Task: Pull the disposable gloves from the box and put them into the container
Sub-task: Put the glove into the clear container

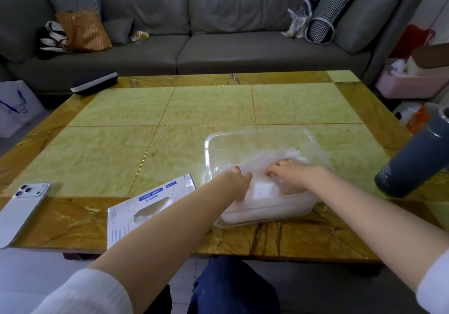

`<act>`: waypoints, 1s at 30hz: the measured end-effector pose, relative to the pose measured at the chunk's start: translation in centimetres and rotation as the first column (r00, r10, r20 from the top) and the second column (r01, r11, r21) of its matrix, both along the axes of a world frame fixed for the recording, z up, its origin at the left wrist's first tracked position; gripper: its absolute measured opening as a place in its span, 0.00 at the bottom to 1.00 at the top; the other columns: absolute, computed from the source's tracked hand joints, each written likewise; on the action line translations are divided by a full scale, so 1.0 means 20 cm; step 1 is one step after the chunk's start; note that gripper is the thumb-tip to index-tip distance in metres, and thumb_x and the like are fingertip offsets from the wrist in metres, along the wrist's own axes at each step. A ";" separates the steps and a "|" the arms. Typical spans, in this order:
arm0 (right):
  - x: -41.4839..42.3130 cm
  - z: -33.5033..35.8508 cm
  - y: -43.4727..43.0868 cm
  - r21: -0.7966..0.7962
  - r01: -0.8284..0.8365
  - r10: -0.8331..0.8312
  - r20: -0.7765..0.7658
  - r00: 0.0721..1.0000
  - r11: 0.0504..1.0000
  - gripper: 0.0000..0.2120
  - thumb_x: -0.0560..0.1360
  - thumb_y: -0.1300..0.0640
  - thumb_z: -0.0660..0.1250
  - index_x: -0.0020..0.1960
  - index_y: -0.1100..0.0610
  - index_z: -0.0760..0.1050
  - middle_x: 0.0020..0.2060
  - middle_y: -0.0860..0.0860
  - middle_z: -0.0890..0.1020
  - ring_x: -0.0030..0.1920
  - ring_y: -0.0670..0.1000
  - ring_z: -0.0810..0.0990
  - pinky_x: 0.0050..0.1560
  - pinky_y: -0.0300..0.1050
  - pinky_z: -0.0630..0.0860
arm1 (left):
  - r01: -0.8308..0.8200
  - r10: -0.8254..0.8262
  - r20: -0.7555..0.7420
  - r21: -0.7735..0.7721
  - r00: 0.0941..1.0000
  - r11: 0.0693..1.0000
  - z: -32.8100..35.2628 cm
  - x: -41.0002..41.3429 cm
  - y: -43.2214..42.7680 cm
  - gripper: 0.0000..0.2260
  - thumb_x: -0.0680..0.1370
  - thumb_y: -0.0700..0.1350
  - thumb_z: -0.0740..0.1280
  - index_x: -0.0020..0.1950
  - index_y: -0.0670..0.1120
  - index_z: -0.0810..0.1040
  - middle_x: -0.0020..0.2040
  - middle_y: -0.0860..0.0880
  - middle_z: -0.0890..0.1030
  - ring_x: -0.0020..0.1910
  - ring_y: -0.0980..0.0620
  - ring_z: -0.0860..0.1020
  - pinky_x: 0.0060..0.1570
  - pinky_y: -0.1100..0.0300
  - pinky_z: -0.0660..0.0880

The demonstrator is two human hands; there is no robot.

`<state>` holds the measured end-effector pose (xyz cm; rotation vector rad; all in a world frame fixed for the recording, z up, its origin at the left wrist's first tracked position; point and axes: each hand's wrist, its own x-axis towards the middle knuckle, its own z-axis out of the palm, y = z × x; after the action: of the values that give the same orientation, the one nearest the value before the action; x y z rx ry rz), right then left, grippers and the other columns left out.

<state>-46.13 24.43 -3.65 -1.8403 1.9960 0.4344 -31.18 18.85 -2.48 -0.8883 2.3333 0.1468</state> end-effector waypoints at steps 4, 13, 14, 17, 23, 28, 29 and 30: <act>0.01 0.07 0.03 -0.013 0.023 -0.023 0.008 1.000 1.000 0.24 0.75 0.57 0.66 0.70 0.52 0.65 0.69 0.51 0.69 0.66 0.52 0.69 0.67 0.47 0.67 | 0.063 -0.064 -0.071 -0.026 0.995 0.998 0.06 0.03 0.00 0.23 0.80 0.47 0.61 0.73 0.43 0.59 0.68 0.42 0.67 0.63 0.42 0.72 0.56 0.51 0.70; 0.40 0.31 0.07 -0.712 -0.067 0.187 0.091 0.978 0.699 0.10 0.79 0.57 0.61 0.59 0.52 0.76 0.51 0.47 0.83 0.48 0.50 0.82 0.46 0.41 0.75 | -0.168 -0.076 -0.725 -0.258 0.685 0.951 0.25 0.42 -0.04 0.17 0.81 0.46 0.59 0.69 0.49 0.66 0.67 0.50 0.71 0.65 0.50 0.70 0.68 0.53 0.62; 0.47 0.30 0.05 -0.751 -0.085 0.267 0.125 0.955 0.655 0.09 0.79 0.59 0.62 0.58 0.54 0.77 0.50 0.47 0.83 0.46 0.50 0.82 0.44 0.40 0.75 | -0.214 -0.042 -0.743 -0.245 0.667 0.946 0.24 0.51 -0.06 0.16 0.81 0.46 0.58 0.69 0.49 0.66 0.66 0.51 0.71 0.64 0.50 0.71 0.67 0.53 0.63; 0.69 0.24 0.02 -0.786 -0.179 0.469 0.154 0.870 0.592 0.08 0.76 0.65 0.66 0.53 0.58 0.78 0.46 0.50 0.83 0.42 0.50 0.82 0.40 0.43 0.80 | -0.342 0.124 -0.710 -0.172 0.693 0.924 0.16 0.74 -0.09 0.16 0.81 0.47 0.58 0.69 0.50 0.66 0.67 0.50 0.70 0.64 0.49 0.71 0.66 0.53 0.65; 1.06 0.03 -0.09 -0.601 -0.347 0.513 0.125 0.849 0.720 0.14 0.78 0.66 0.58 0.61 0.59 0.73 0.56 0.53 0.76 0.55 0.53 0.77 0.50 0.49 0.76 | -0.436 0.386 -0.379 -0.053 0.841 0.898 -0.05 1.10 -0.08 0.26 0.78 0.59 0.59 0.73 0.49 0.60 0.71 0.47 0.63 0.70 0.45 0.63 0.67 0.47 0.63; 1.19 -0.04 -0.17 -0.483 -0.299 0.402 0.122 0.907 0.823 0.14 0.79 0.64 0.57 0.64 0.59 0.70 0.58 0.55 0.75 0.58 0.55 0.74 0.52 0.47 0.71 | -0.394 0.356 -0.423 -0.002 0.833 0.919 -0.10 1.16 -0.07 0.33 0.75 0.63 0.62 0.75 0.51 0.58 0.74 0.49 0.58 0.71 0.45 0.60 0.67 0.47 0.64; 1.19 -0.06 -0.18 -0.456 -0.282 0.370 0.116 0.922 0.844 0.13 0.79 0.64 0.58 0.62 0.60 0.71 0.57 0.55 0.76 0.56 0.55 0.75 0.51 0.47 0.71 | -0.396 0.354 -0.431 -0.007 0.830 0.918 -0.11 1.16 -0.06 0.34 0.75 0.63 0.63 0.75 0.51 0.58 0.74 0.50 0.58 0.72 0.46 0.60 0.67 0.47 0.64; 1.20 -0.08 -0.19 -0.432 -0.255 0.328 0.102 0.939 0.865 0.10 0.79 0.63 0.58 0.59 0.61 0.73 0.55 0.55 0.77 0.54 0.55 0.76 0.49 0.46 0.71 | -0.399 0.353 -0.438 -0.013 0.826 0.917 -0.12 1.16 -0.06 0.34 0.75 0.63 0.63 0.75 0.50 0.58 0.74 0.50 0.58 0.72 0.46 0.59 0.67 0.48 0.63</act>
<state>-22.21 20.64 -5.18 -2.3644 1.7916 -0.0837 -7.91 17.60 -4.84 -1.4985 2.5462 0.4278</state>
